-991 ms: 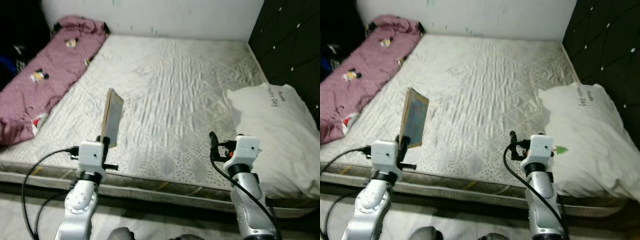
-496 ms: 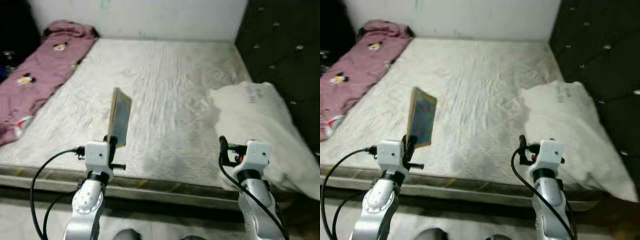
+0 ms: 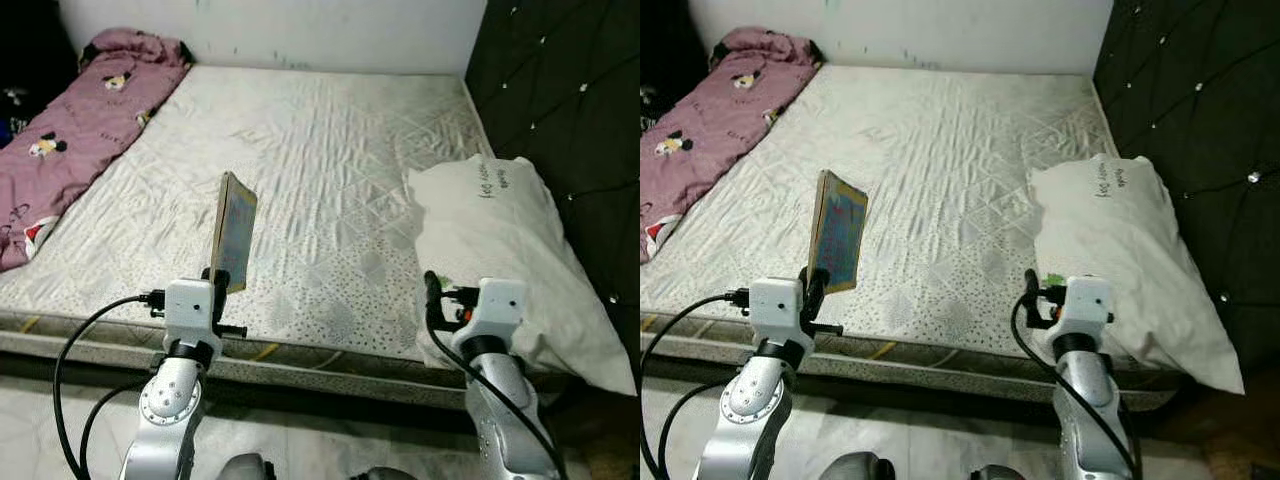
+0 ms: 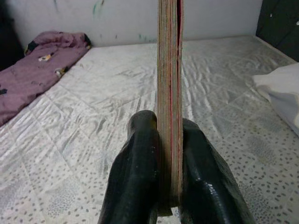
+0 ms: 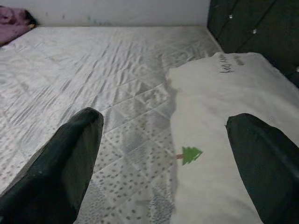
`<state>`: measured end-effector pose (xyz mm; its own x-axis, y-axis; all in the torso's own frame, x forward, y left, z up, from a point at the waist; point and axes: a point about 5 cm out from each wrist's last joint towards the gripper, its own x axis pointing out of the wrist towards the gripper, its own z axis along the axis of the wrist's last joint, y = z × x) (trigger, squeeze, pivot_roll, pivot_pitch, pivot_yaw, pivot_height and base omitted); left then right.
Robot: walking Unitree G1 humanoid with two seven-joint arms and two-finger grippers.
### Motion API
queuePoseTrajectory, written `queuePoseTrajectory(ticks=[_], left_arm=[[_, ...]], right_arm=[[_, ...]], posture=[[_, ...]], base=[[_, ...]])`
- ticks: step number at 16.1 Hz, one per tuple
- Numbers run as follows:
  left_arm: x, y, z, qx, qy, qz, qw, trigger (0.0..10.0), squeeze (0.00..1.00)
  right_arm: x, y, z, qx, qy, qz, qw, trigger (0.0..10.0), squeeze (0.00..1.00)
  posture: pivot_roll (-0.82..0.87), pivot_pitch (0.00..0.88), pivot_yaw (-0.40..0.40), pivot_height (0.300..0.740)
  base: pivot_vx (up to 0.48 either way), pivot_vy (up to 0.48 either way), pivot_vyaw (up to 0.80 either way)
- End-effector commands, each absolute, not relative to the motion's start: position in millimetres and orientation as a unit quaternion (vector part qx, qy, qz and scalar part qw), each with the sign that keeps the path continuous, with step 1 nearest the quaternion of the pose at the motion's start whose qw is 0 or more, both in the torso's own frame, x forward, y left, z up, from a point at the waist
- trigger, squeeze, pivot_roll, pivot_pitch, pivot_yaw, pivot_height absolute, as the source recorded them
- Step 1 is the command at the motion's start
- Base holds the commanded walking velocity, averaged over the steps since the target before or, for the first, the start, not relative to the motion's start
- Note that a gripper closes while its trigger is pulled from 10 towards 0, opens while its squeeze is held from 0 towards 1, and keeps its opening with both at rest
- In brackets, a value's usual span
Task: Clean up the room
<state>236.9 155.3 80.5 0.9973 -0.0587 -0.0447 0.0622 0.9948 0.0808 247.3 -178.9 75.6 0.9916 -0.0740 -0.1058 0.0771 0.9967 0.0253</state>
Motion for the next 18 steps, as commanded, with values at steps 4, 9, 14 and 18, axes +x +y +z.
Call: queuePoseTrajectory(ticks=[4, 9, 14, 18], left_arm=[[241.0, 153.6, 93.8, 0.037, -0.008, -0.045, 0.998, 10.0, 0.0], [239.9, 152.0, 94.0, 0.032, -0.007, -0.055, 0.998, 10.0, 0.0], [240.6, 151.1, 93.7, 0.029, -0.005, -0.061, 0.998, 10.0, 0.0], [241.8, 150.4, 92.3, 0.027, 0.001, -0.06, 0.998, 10.0, 0.0]], right_arm=[[247.8, -177.5, 80.2, 0.017, 0.05, -0.036, 0.998, 10.0, 0.0], [247.0, -177.0, 80.2, 0.017, 0.054, -0.035, 0.998, 10.0, 0.0], [248.0, -176.3, 79.5, 0.018, 0.058, -0.034, 0.998, 10.0, 0.0], [248.8, -176.4, 79.0, 0.018, 0.061, -0.035, 0.997, 10.0, 0.0]], posture=[[0.01, 0.049, 0.022, 0.74], [0.01, 0.053, 0.022, 0.74], [0.01, 0.054, 0.023, 0.74], [0.01, 0.053, 0.023, 0.74]], base=[[0.0, 0.0, -0.11], [0.226, 0.0, 0.0], [0.335, 0.0, 0.0], [0.234, 0.0, -0.55]])
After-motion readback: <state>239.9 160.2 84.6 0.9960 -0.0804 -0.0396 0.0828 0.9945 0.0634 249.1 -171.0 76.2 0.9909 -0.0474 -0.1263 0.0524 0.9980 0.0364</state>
